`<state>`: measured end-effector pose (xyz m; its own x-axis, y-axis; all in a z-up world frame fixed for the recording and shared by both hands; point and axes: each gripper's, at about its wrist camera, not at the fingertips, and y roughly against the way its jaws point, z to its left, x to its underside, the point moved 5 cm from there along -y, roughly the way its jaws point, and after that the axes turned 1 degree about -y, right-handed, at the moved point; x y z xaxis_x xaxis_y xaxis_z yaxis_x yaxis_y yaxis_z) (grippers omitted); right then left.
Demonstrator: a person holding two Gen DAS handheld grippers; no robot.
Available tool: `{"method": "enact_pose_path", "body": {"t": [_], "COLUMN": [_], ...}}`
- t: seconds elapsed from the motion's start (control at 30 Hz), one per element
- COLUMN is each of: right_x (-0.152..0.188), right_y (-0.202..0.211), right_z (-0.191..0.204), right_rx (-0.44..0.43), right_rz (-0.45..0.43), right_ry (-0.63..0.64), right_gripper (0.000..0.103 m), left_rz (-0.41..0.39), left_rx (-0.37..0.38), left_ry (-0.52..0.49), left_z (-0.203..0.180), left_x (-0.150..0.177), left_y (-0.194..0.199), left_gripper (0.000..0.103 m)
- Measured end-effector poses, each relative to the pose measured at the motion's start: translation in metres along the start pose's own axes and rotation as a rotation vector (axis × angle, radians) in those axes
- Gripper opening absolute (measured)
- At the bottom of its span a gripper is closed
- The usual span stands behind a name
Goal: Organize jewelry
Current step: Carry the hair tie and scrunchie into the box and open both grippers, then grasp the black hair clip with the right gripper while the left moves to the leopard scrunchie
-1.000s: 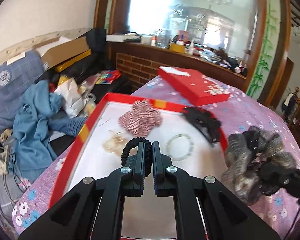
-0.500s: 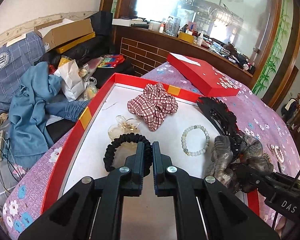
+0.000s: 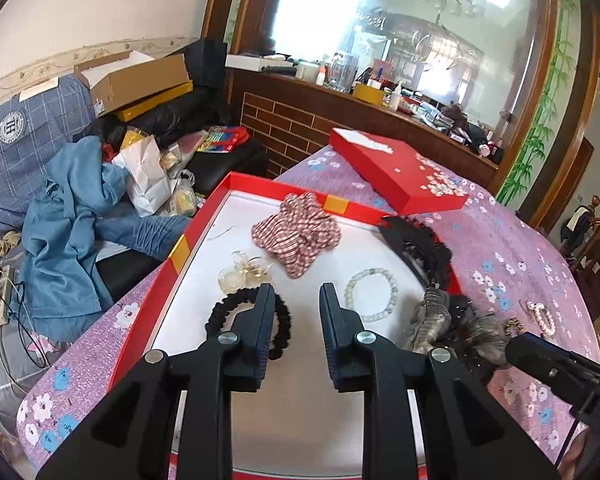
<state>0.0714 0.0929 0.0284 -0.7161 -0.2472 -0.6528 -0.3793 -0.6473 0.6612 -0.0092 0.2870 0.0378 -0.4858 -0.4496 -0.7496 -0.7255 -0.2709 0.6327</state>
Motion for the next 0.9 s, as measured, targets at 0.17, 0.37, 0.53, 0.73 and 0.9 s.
{"method": "enact_pose_path", "body": {"t": [0.17,0.37,0.53,0.73,0.9], "right_x": [-0.005,-0.012,-0.013,-0.002,0.011], "right_y": [0.027,0.070,0.093,0.099,0.084], "right_z": [-0.021,-0.069,-0.130,-0.197,-0.224], "right_rx": [-0.008,0.029,0.104,0.154,0.116], "right_rz": [-0.040,-0.099,-0.119,-0.112,-0.062], "right_ry": [-0.051,-0.114,-0.210,-0.347,-0.429], "right_gripper": [0.051,0.051,0.050,0.044,0.027], "left_rz": [-0.022,-0.036,-0.018,0.082,0.201], "left_rx": [0.024,0.060,0.125,0.269,0.368], "left_ry": [-0.042,-0.099,-0.158,-0.231,-0.298], "left_z": [-0.023,-0.056,-0.096,-0.159,-0.220], "left_x": [-0.003,-0.004,0.004,0.024,0.043], "left_y": [0.015,0.029,0.035,0.033,0.015], "left_gripper": [0.022,0.022,0.022,0.022,0.022]}}
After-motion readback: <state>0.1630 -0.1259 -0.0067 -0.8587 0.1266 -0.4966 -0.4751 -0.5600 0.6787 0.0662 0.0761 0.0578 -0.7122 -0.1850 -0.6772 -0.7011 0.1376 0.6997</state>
